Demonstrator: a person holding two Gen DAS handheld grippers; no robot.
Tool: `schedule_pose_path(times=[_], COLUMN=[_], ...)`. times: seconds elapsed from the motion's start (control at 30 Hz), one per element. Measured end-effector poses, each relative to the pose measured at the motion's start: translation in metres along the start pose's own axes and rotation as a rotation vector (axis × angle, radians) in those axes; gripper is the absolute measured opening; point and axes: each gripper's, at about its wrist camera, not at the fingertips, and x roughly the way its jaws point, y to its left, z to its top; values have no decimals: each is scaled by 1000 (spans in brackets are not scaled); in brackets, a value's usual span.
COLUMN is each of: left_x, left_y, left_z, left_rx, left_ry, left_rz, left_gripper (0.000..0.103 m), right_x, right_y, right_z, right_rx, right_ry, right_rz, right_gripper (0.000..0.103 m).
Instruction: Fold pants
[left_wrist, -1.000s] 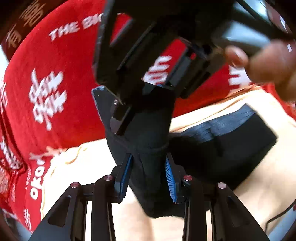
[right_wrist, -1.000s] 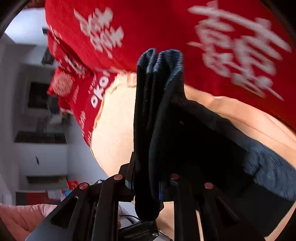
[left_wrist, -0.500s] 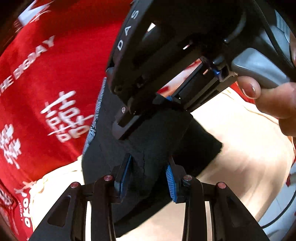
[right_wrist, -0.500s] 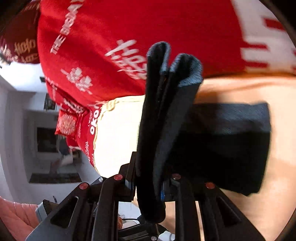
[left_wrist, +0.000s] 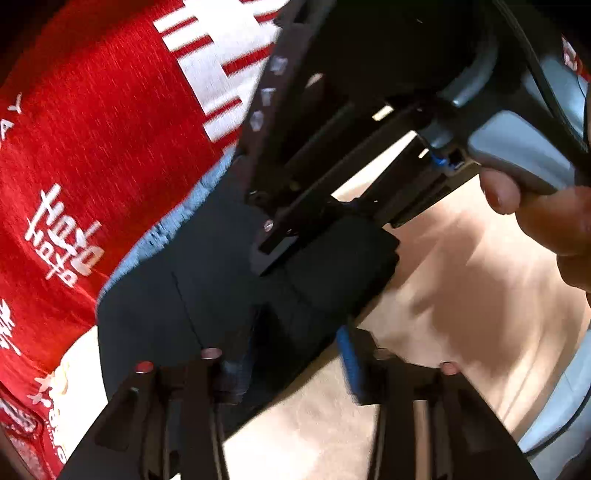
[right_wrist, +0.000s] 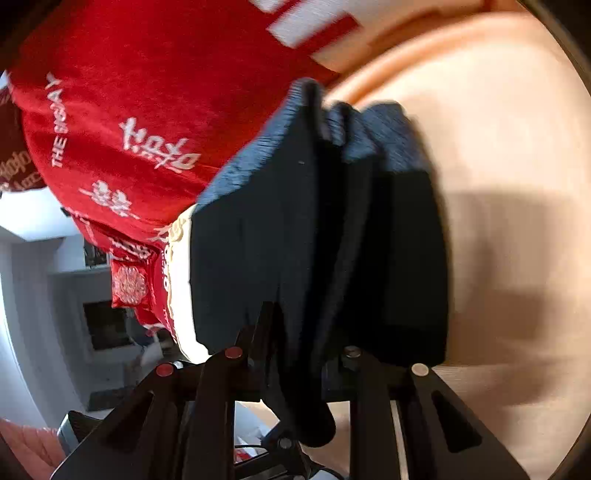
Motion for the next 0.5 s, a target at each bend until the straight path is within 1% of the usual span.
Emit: schedule_pose_path(times=[0.07,0.13,0.2,0.33,0.37,0.4,0.43,0.47,0.5], left_x=[0,0,0,-1,-2,-2,-3,-4,-6], left_y=[5,9,18,50,56,64,72,76,80], left_z=[-4,-8,-11,-15,-16,-17,-19,-20,-24], left_rx=[-17,-20,-39,-125,-143,-162,-183,-194,-209], left_ry=[10,27,69,137,151,162,171,173,166], left_rz=[-5,-4,-13,-52,-60,-61,-61,-47,-31], left_gripper=[67,67,68,68,68,69,75,85,85], right_x=[3,2,1,0,-1,0,0,2,3], right_y=[-6,-7,-7,4,9,13,15,22,30], right_z=[-3,-6,-5,-6,-7,-7,-8,-9,-11], right_rx=[16,25,19,-3,-5,-8,-18,-36,-62], right_ry=[-9,-21,-24,-33,-36,-38,-40,-41,-45], right_rz=[-1,6,-11,-84,-115,-139,-170,-213,-263], right_gripper=[26,26,26,28,29,31,31,33,35])
